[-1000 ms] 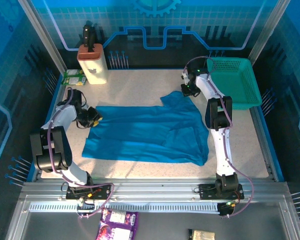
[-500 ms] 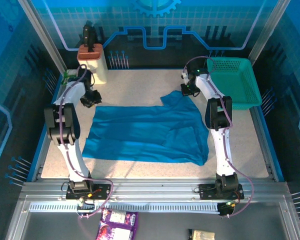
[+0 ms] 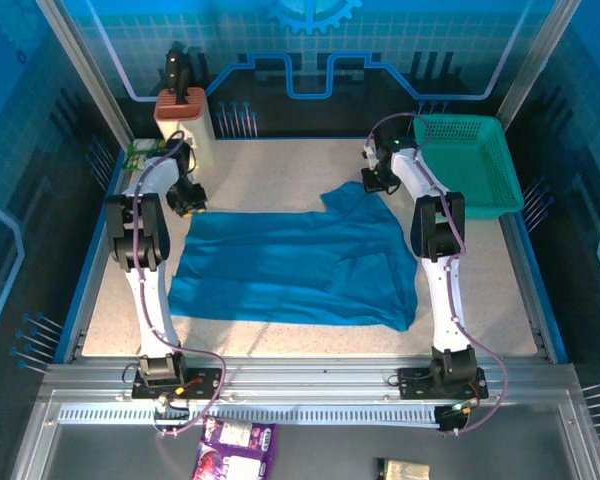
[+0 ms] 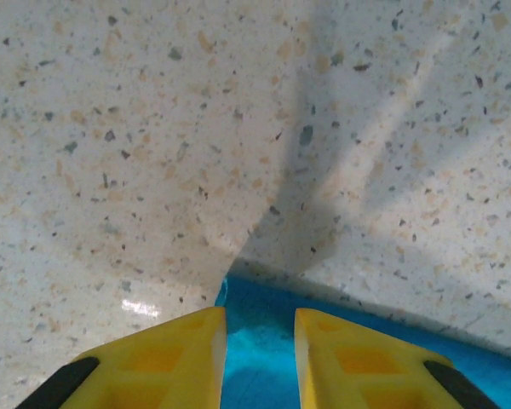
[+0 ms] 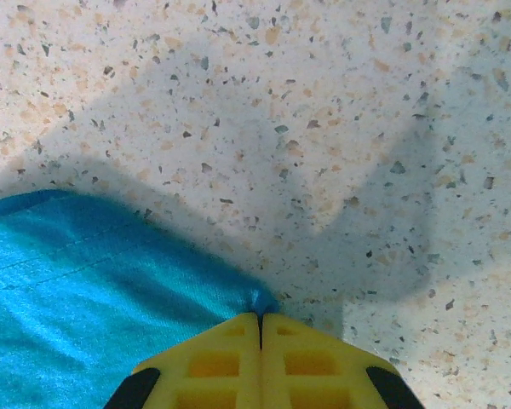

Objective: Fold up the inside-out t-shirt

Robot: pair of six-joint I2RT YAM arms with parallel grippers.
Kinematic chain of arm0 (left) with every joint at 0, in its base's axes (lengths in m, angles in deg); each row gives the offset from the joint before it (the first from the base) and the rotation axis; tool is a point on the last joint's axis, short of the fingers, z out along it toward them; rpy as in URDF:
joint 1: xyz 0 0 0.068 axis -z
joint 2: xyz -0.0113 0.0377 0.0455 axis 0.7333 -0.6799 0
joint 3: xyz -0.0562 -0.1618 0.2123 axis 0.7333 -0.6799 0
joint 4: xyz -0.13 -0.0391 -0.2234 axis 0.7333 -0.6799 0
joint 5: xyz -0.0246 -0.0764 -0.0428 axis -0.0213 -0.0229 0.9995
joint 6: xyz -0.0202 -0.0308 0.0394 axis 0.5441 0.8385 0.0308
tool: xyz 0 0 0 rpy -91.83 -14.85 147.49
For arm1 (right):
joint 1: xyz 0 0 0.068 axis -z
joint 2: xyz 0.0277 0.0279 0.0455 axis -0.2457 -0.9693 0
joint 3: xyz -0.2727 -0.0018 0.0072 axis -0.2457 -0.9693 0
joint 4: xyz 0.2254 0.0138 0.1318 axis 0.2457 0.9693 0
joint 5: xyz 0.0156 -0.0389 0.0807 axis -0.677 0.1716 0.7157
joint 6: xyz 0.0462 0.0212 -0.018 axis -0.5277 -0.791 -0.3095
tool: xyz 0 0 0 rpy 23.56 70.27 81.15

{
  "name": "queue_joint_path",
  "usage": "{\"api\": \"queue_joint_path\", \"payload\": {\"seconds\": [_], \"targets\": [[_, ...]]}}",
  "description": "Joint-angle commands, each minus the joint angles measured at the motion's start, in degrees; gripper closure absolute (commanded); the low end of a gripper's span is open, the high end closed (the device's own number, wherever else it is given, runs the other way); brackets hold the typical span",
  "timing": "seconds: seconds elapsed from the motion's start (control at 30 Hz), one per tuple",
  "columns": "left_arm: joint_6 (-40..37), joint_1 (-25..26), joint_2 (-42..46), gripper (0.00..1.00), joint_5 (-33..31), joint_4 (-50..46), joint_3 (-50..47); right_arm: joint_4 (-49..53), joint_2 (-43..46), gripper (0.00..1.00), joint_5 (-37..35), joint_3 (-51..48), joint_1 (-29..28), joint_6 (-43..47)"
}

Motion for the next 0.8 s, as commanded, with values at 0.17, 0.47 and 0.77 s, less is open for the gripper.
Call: {"api": "queue_joint_path", "payload": {"seconds": [0.17,0.47,0.77], "targets": [[-1.1,-0.2,-3.9,0.75,-0.9,-5.5,6.2,2.0,2.0,0.95,0.1,-1.3,-0.6,0.2],[0.1,0.0,-4.4,0.72,-3.7,-9.8,7.6,2.2,2.1,0.96,-0.5,-1.1,-0.6,0.3],[0.7,0.4,-5.5,0.96,-2.4,-7.0,7.6,1.9,2.3,0.97,-0.8,-1.0,-0.3,-0.1]]}}
